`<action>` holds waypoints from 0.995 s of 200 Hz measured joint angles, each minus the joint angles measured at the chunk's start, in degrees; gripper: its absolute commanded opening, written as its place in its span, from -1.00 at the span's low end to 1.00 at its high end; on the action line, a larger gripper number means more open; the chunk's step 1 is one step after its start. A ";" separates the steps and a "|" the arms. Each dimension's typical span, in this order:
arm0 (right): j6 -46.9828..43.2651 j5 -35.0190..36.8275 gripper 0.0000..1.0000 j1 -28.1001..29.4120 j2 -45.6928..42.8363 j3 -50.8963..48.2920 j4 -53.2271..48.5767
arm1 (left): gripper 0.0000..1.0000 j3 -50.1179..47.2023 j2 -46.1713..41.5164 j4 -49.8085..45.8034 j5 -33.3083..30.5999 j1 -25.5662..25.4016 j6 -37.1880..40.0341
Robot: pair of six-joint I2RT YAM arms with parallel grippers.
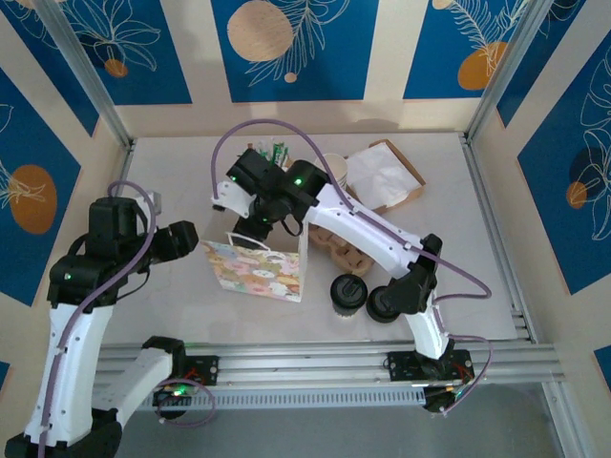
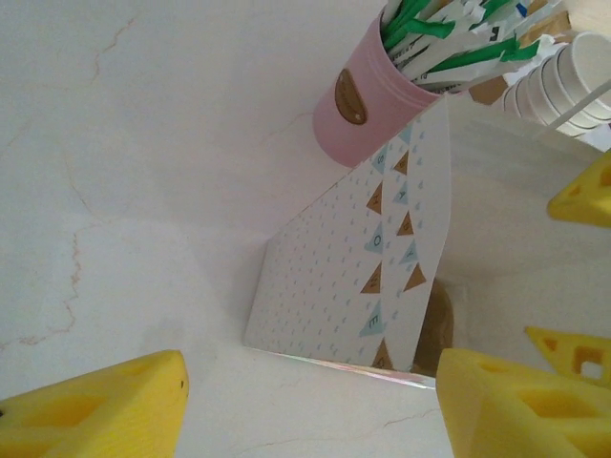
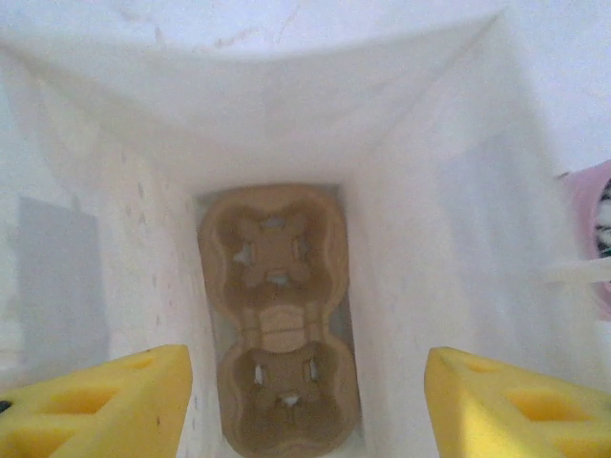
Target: Pack the takeout coffee
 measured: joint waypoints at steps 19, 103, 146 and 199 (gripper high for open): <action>1.46 -0.52 0.34 -0.35 -0.83 0.46 0.70 | 0.38 0.81 -0.17 -0.68 0.00 0.00 0.00; 11.76 -3.34 0.01 -2.03 -1.90 0.96 4.02 | 0.34 0.44 -1.97 -2.19 0.04 0.00 -0.20; 17.55 -3.91 -0.03 -2.32 -3.98 1.03 6.88 | 0.33 -0.92 -2.32 -2.38 0.28 0.00 -0.26; 26.23 -8.74 -0.03 -4.09 -4.50 1.40 10.45 | 0.33 -1.46 -2.78 -2.38 0.55 0.00 -0.63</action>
